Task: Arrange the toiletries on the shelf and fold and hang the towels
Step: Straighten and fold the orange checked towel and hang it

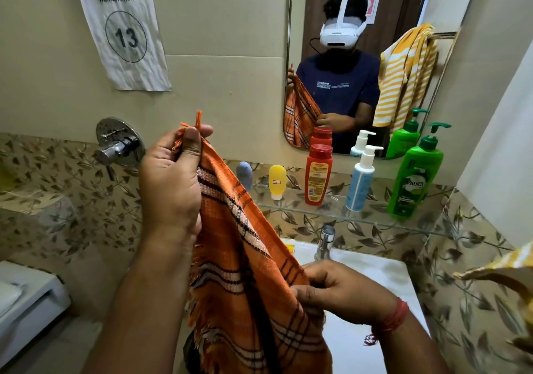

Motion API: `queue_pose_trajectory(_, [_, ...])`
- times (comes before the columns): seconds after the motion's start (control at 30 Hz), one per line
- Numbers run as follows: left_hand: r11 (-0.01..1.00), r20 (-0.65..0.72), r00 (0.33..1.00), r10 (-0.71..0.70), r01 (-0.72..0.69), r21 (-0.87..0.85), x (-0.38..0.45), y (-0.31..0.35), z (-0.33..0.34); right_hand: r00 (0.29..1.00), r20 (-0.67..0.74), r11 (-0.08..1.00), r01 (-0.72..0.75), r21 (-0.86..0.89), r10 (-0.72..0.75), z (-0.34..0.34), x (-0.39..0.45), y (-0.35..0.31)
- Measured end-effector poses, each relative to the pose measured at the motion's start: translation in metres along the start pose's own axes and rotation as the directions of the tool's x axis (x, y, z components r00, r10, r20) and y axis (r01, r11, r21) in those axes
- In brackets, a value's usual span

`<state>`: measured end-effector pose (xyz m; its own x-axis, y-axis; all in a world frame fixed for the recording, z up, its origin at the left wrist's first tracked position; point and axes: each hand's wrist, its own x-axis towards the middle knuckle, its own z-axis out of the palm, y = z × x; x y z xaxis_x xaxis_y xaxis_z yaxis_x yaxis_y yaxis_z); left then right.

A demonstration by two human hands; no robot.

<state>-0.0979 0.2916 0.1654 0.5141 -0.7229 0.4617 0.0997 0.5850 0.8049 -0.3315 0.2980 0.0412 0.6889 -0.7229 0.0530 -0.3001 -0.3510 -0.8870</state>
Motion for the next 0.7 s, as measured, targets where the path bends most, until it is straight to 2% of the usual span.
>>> queue_pose_trajectory(0.1, [0.999, -0.041, 0.999, 0.010, -0.008, 0.039, 0.003, -0.008, -0.002, 0.985, 0.093, 0.980, -0.131, -0.147, 0.146, -0.012, -0.013, -0.001])
queue_pose_trajectory(0.23, [0.997, -0.139, 0.990, -0.003, 0.014, 0.073, 0.012, -0.020, -0.011, 0.949, 0.068, 0.917, -0.277, -0.287, 0.308, -0.031, -0.030, -0.009])
queue_pose_trajectory(0.3, [0.997, -0.138, 0.990, -0.012, 0.023, 0.079, 0.014, -0.025, -0.013, 0.919, 0.040, 0.855, -0.348, -0.385, 0.393, -0.036, -0.036, -0.012])
queue_pose_trajectory(0.33, [0.996, -0.130, 0.991, -0.014, 0.026, 0.088, 0.014, -0.027, -0.014, 0.923, 0.012, 0.842, -0.345, -0.414, 0.384, -0.037, -0.039, -0.014])
queue_pose_trajectory(0.37, [0.995, -0.124, 0.992, -0.009, 0.022, 0.102, 0.014, -0.029, -0.014, 0.944, -0.027, 0.859, -0.310, -0.407, 0.328, -0.036, -0.041, -0.016])
queue_pose_trajectory(0.43, [0.991, -0.114, 0.993, 0.011, 0.004, 0.134, 0.013, -0.033, -0.017, 0.984, -0.171, 0.965, -0.086, -0.248, 0.044, -0.026, -0.044, -0.026])
queue_pose_trajectory(0.47, [0.990, -0.104, 0.994, 0.017, -0.002, 0.144, 0.013, -0.033, -0.018, 0.957, -0.278, 0.991, 0.055, -0.125, -0.089, -0.020, -0.043, -0.035])
queue_pose_trajectory(0.5, [0.988, -0.086, 0.996, 0.016, -0.003, 0.156, 0.013, -0.034, -0.020, 0.920, -0.357, 0.986, 0.146, -0.077, -0.164, -0.015, -0.041, -0.045])
queue_pose_trajectory(0.57, [0.980, -0.029, 1.000, -0.005, 0.011, 0.200, 0.012, -0.035, -0.023, 0.904, -0.362, 0.971, 0.184, -0.152, -0.228, -0.006, -0.036, -0.060])
queue_pose_trajectory(0.63, [0.975, 0.033, 0.999, -0.029, 0.021, 0.219, 0.005, -0.033, -0.023, 0.889, -0.400, 0.975, 0.202, -0.096, -0.224, 0.002, -0.036, -0.067])
queue_pose_trajectory(0.7, [0.957, 0.112, 0.993, -0.033, -0.001, 0.291, -0.007, -0.026, -0.023, 0.888, -0.393, 0.965, 0.174, -0.195, -0.239, 0.008, -0.037, -0.071])
